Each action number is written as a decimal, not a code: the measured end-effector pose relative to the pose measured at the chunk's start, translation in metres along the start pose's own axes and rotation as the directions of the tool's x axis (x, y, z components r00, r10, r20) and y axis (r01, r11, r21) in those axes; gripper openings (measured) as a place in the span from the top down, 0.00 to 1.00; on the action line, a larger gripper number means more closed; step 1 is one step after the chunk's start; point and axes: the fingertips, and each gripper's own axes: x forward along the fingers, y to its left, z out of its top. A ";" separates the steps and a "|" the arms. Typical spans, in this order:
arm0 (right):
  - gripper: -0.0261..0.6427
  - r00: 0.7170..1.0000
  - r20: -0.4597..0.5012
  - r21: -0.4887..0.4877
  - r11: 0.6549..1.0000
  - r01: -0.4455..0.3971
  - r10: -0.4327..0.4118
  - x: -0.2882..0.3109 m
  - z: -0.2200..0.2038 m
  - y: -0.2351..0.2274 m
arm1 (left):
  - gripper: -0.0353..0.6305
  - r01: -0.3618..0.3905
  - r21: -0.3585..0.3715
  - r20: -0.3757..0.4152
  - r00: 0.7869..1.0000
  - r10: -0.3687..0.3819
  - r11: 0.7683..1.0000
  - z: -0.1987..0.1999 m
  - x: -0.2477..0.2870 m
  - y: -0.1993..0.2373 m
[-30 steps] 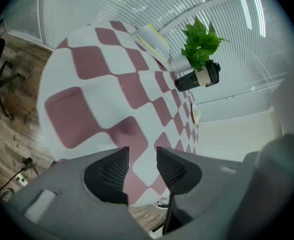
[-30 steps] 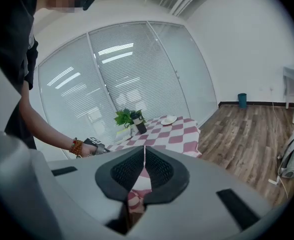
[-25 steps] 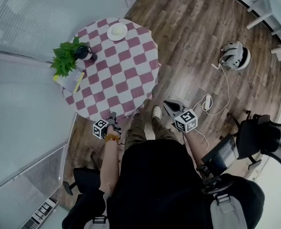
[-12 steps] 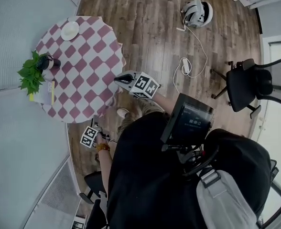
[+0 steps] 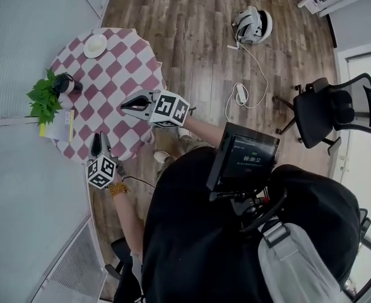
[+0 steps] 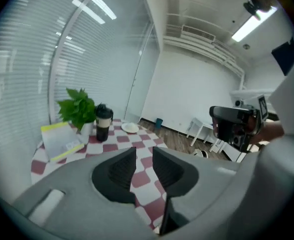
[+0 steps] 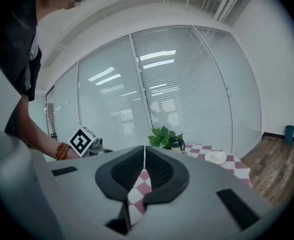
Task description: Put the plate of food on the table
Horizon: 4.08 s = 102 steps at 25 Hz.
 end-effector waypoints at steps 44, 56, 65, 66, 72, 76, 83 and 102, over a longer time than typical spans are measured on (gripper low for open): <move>0.94 0.981 0.193 -0.173 0.985 0.021 0.013 -0.003 0.045 0.059 | 0.92 0.183 0.311 0.431 0.847 -0.310 0.933 0.103 -0.075 -0.087; 0.94 0.992 0.129 -0.176 0.984 0.008 0.014 0.011 0.011 0.051 | 0.94 0.202 0.275 0.365 0.883 -0.296 0.940 0.058 -0.047 -0.066; 0.94 0.997 0.077 -0.169 0.985 0.033 -0.020 0.017 -0.007 0.049 | 0.94 0.215 0.283 0.304 0.904 -0.300 0.935 0.035 -0.041 -0.058; 0.94 0.997 0.074 -0.170 0.985 0.032 -0.019 0.018 -0.009 0.050 | 0.94 0.214 0.283 0.302 0.905 -0.298 0.935 0.034 -0.040 -0.057; 0.94 0.997 0.069 -0.169 0.985 0.030 -0.018 0.027 -0.014 0.054 | 0.94 0.210 0.286 0.303 0.906 -0.296 0.935 0.036 -0.043 -0.050; 0.94 0.998 0.063 -0.160 0.987 0.029 -0.019 0.036 -0.015 0.056 | 0.94 0.201 0.285 0.307 0.907 -0.288 0.937 0.038 -0.044 -0.042; 0.94 0.998 0.065 -0.164 0.986 0.022 -0.012 0.044 -0.013 0.062 | 0.94 0.198 0.287 0.305 0.909 -0.286 0.937 0.037 -0.049 -0.036; 0.95 0.999 -0.018 -0.179 0.983 0.026 -0.030 0.063 -0.030 0.066 | 0.94 0.212 0.303 0.270 0.916 -0.297 0.929 0.024 -0.045 -0.026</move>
